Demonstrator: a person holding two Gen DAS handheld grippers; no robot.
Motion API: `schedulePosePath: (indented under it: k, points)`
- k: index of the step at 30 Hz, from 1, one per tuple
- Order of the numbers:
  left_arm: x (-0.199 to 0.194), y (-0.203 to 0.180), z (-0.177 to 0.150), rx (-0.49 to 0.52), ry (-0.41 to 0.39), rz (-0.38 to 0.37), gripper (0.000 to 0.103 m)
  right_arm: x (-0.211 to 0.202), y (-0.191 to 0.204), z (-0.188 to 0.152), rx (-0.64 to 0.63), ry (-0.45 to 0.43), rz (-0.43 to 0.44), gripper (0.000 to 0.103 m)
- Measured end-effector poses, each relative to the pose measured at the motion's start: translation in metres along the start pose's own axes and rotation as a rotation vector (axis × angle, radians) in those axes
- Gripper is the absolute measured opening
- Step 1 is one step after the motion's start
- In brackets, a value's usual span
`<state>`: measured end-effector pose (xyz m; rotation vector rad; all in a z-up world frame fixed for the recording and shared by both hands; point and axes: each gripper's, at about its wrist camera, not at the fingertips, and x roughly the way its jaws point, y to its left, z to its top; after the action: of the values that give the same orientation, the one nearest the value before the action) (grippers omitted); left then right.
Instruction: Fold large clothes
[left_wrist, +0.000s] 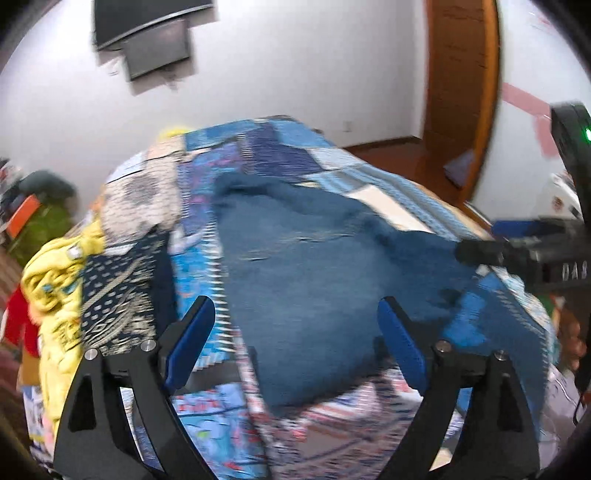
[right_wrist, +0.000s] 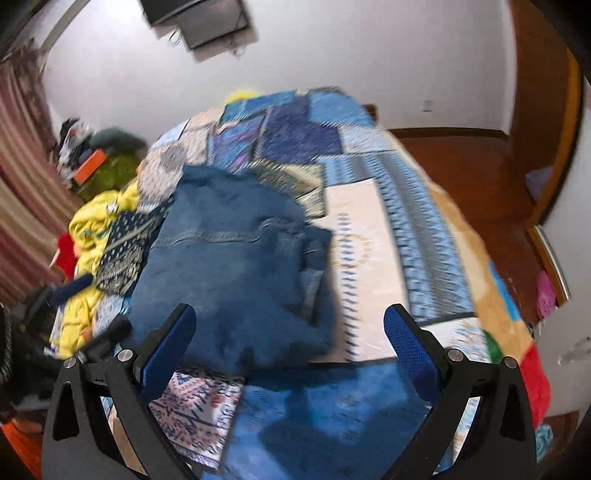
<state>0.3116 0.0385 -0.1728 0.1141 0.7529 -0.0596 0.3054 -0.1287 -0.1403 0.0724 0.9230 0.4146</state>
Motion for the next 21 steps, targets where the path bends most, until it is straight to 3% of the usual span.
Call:
schedulePosePath:
  k: [4, 7, 10, 12, 18, 21]
  points:
    - [0.025, 0.030, -0.011, -0.075, 0.079, 0.004, 0.089, 0.034, 0.008, 0.003, -0.046, 0.074, -0.013, 0.101]
    - [0.044, 0.039, -0.025, -0.095, 0.124, 0.008, 0.090, 0.051, 0.001, 0.002, -0.065, 0.124, -0.075, 0.101]
    - [0.048, 0.046, -0.040, -0.125, 0.116, -0.040, 0.091, 0.056, -0.012, -0.002, -0.093, 0.142, -0.132, 0.101]
    - [0.048, 0.049, -0.044, -0.133, 0.114, -0.063, 0.091, 0.052, -0.024, -0.006, -0.085, 0.142, -0.125, 0.101]
    - [0.042, 0.052, -0.044, -0.100, 0.121, -0.061, 0.094, 0.035, -0.041, -0.020, -0.087, 0.138, -0.111, 0.101]
    - [0.039, 0.052, -0.029, -0.035, 0.118, -0.003, 0.094, 0.025, -0.040, -0.014, -0.098, 0.131, -0.126, 0.101]
